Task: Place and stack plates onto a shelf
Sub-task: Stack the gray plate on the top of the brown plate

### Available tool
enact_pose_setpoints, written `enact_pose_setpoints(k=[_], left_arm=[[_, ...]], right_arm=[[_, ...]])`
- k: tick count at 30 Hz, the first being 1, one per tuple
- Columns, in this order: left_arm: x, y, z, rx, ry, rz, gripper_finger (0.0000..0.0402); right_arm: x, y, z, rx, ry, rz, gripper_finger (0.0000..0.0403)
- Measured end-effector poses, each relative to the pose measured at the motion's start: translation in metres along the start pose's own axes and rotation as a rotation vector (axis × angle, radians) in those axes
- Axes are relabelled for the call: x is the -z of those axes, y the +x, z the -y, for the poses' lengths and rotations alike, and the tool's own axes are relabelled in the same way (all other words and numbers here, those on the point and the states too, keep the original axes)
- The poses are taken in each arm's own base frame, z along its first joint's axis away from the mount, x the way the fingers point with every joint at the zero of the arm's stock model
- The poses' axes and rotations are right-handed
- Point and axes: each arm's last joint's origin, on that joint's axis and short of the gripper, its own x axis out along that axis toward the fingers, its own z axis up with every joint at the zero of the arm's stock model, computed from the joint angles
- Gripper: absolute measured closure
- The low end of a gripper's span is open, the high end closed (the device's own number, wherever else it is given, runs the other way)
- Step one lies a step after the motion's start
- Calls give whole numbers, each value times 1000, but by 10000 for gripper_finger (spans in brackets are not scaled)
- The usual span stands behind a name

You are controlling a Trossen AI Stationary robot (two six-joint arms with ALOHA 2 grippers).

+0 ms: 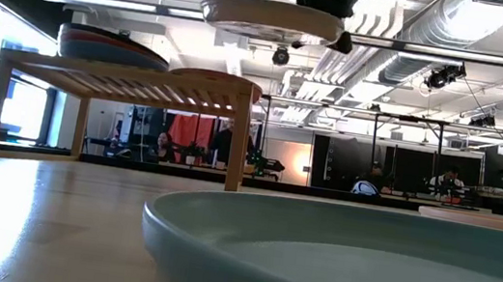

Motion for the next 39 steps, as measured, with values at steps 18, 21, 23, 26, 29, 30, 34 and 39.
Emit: enact_pose_setpoints(k=[18,21,23,26,29,30,34,39], left_arm=[[-3,1,-8,-58,-20,11,316],[-4,1,-11,-67,-30,15,316],[-5,1,-14,-73,-37,17,316],[-7,2,-17,-83,-48,20,316],[-8,2,-20,-92,-58,23,316],[-8,2,-21,-94,-60,24,316],[-9,2,-23,-98,-66,25,316],[-9,2,-23,-96,-58,21,316]], right_arm=[[-57,-55,120,-68,131,453,403],[-65,-66,131,-87,139,551,403],[-70,-72,135,-95,142,624,403],[-78,-82,138,-100,147,737,403],[-84,-86,135,-76,154,829,403],[-85,-87,134,-70,152,845,403],[-87,-84,127,-55,151,862,403],[-90,-59,119,-70,149,814,403]])
